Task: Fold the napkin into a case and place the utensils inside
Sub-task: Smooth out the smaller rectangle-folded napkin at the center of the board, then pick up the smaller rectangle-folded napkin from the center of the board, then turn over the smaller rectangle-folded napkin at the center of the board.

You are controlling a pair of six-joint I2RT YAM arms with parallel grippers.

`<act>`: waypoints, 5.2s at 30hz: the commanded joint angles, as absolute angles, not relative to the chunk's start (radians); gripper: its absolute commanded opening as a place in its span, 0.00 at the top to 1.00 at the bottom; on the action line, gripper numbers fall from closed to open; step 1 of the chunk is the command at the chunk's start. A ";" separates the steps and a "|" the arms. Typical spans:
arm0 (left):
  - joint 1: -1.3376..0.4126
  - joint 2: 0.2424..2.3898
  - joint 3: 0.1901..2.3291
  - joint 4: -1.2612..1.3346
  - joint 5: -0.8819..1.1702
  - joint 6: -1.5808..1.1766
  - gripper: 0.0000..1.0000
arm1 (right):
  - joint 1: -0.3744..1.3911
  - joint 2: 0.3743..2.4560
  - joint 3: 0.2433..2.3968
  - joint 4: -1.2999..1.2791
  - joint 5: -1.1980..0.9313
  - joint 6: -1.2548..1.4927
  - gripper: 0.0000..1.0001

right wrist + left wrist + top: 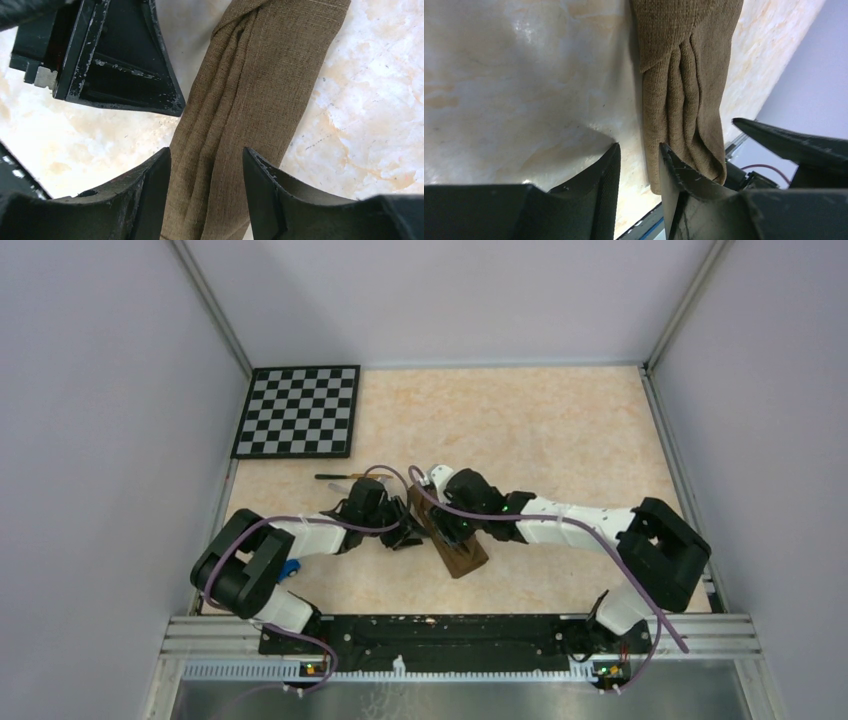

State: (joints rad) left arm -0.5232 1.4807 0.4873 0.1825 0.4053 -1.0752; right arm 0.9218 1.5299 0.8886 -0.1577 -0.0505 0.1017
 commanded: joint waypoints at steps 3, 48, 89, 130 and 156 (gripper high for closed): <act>-0.521 1.551 0.477 0.327 0.427 -1.166 0.63 | 0.976 1.593 0.948 -0.167 0.104 0.065 0.46; -0.587 1.582 0.369 0.461 0.324 -1.262 1.00 | 1.017 1.627 0.952 -0.076 -0.041 0.348 1.00; -0.451 1.652 0.641 0.225 0.277 -0.812 0.97 | 0.940 1.533 0.853 -0.042 -0.065 0.329 0.74; -0.423 1.667 0.667 0.164 0.303 -0.749 0.96 | 1.174 1.858 1.045 -0.122 0.488 0.273 0.53; -0.404 0.843 0.864 -0.304 -0.081 -0.525 0.36 | 0.905 1.766 0.627 1.063 -0.563 1.221 1.00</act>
